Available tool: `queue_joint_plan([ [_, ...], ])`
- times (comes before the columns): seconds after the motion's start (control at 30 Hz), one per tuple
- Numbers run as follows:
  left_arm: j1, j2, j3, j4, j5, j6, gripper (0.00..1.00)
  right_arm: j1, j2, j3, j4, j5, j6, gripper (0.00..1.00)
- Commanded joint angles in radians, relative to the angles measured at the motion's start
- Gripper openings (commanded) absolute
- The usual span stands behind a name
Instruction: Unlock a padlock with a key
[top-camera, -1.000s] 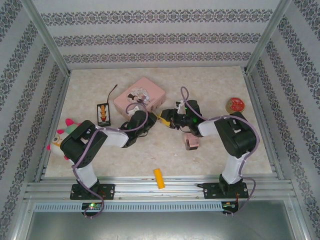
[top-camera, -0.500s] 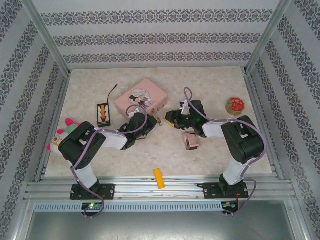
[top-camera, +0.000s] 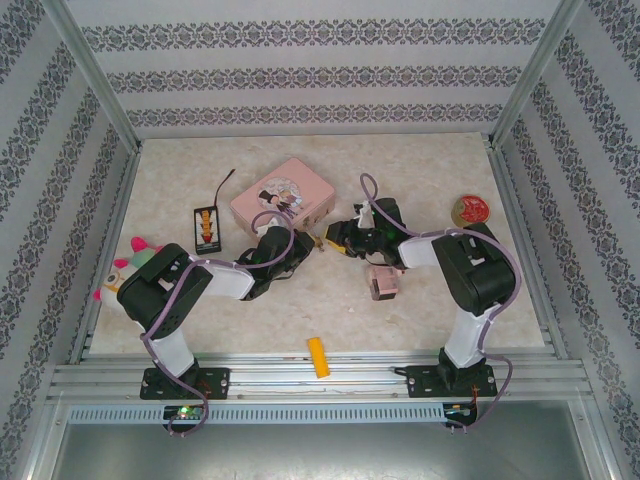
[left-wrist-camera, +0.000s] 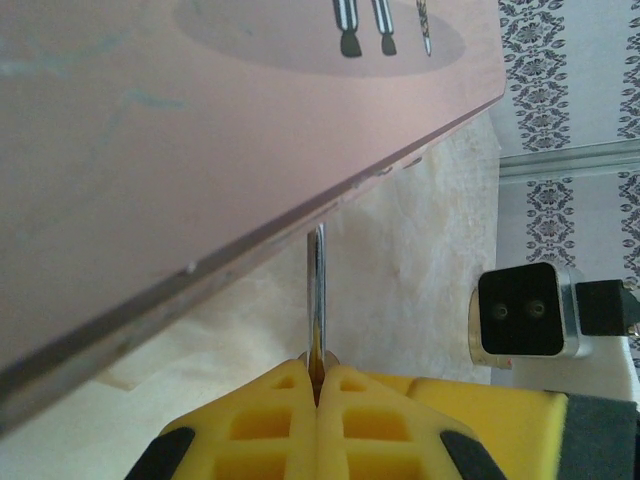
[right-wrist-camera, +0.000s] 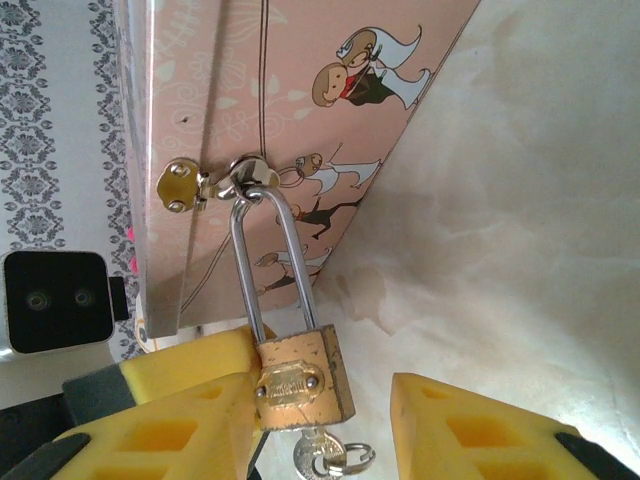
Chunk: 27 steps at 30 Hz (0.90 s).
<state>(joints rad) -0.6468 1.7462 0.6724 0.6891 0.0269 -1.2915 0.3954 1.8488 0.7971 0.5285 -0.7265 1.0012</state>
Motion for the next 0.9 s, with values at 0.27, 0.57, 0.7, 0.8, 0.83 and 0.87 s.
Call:
queue_joint_plan([
  [0.27, -0.019, 0.031, 0.001, 0.055, 0.048, -0.034, 0.0, 0.03, 0.031, 0.039, 0.076, -0.042, 0.044, 0.35],
  [0.57, -0.019, 0.013, -0.008, 0.053, 0.044, -0.034, 0.0, 0.023, 0.024, 0.005, 0.039, 0.029, 0.035, 0.36],
  [0.7, -0.019, 0.007, -0.009, 0.053, 0.041, -0.034, 0.0, 0.025, 0.038, 0.008, 0.048, 0.016, 0.047, 0.37],
  [0.8, -0.019, 0.008, -0.005, 0.056, 0.041, -0.034, 0.0, 0.028, 0.049, 0.012, 0.062, 0.008, 0.057, 0.37],
  [0.83, -0.019, 0.009, -0.004, 0.056, 0.041, -0.036, 0.0, 0.029, 0.052, 0.014, 0.067, 0.003, 0.059, 0.37],
  [0.87, -0.019, 0.01, -0.003, 0.057, 0.041, -0.036, 0.0, 0.03, 0.054, 0.017, 0.074, -0.002, 0.063, 0.37],
])
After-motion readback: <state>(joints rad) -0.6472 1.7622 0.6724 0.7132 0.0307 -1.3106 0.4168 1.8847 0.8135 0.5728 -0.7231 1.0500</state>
